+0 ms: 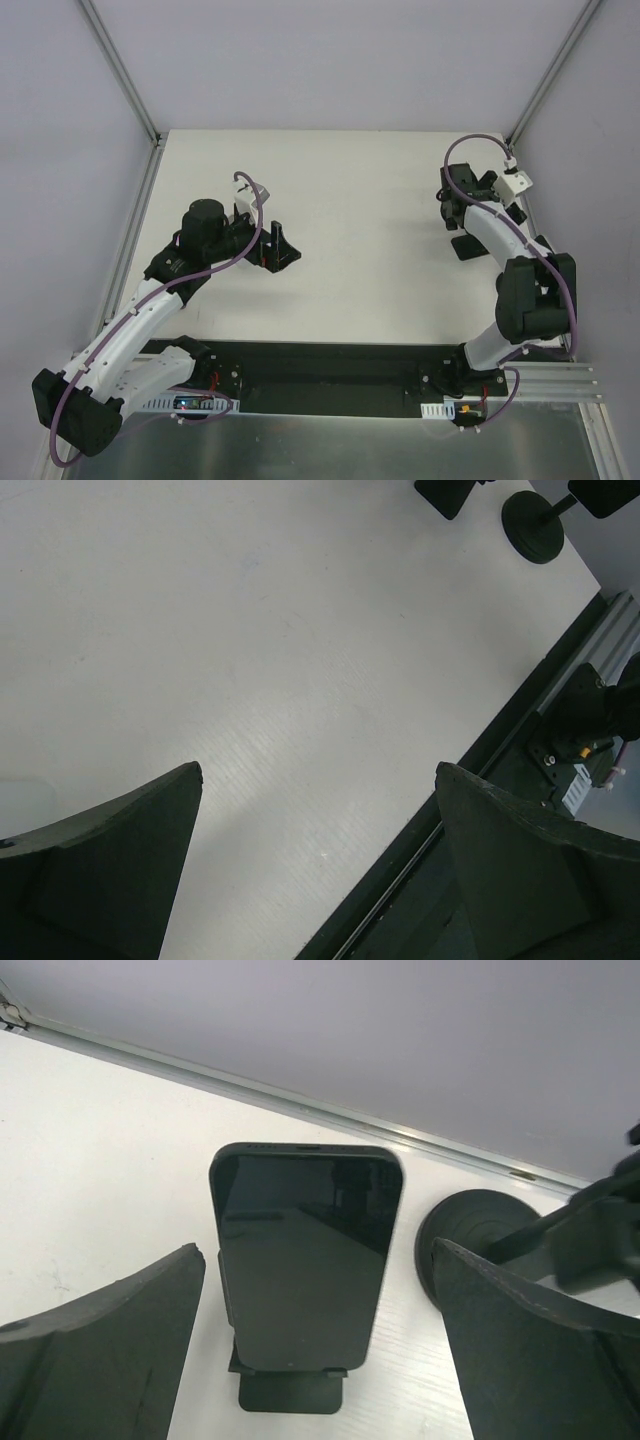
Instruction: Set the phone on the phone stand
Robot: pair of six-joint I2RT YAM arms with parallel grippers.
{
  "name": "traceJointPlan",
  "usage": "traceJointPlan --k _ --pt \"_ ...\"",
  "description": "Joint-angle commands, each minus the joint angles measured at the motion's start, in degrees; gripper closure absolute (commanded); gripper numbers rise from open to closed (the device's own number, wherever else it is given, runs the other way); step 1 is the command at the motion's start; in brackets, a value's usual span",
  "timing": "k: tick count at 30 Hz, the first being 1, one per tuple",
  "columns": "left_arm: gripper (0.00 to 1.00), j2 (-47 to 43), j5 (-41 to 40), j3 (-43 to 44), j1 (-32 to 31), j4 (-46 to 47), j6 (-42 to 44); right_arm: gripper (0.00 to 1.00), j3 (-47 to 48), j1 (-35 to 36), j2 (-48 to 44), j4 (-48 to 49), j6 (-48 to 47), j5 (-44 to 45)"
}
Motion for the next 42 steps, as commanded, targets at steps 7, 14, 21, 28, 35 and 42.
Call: traceJointPlan --k 7,14,21,28,35,42 --pt "0.01 -0.79 -3.75 -0.75 0.84 2.12 0.84 0.04 3.49 9.49 -10.92 -7.12 -14.42 4.07" --pt "0.01 -4.04 -15.86 -1.71 1.89 1.59 1.2 0.03 -0.55 24.96 -10.06 14.49 -48.78 -34.59" --pt "0.01 -9.59 -38.37 -3.83 1.98 -3.14 -8.72 0.03 6.47 30.06 1.26 18.11 -42.06 -91.87" --pt "0.01 -1.51 -43.93 -1.37 8.3 -10.62 -19.98 0.03 13.6 41.32 6.38 11.44 -46.88 -87.62" --pt "0.01 14.48 -44.27 6.36 15.6 -12.56 -23.33 0.04 3.6 42.47 1.65 13.89 -46.09 -83.3" --pt "0.06 23.28 -45.69 6.98 15.6 -8.43 -20.52 0.03 -4.23 42.47 -4.24 14.33 -47.4 -80.66"
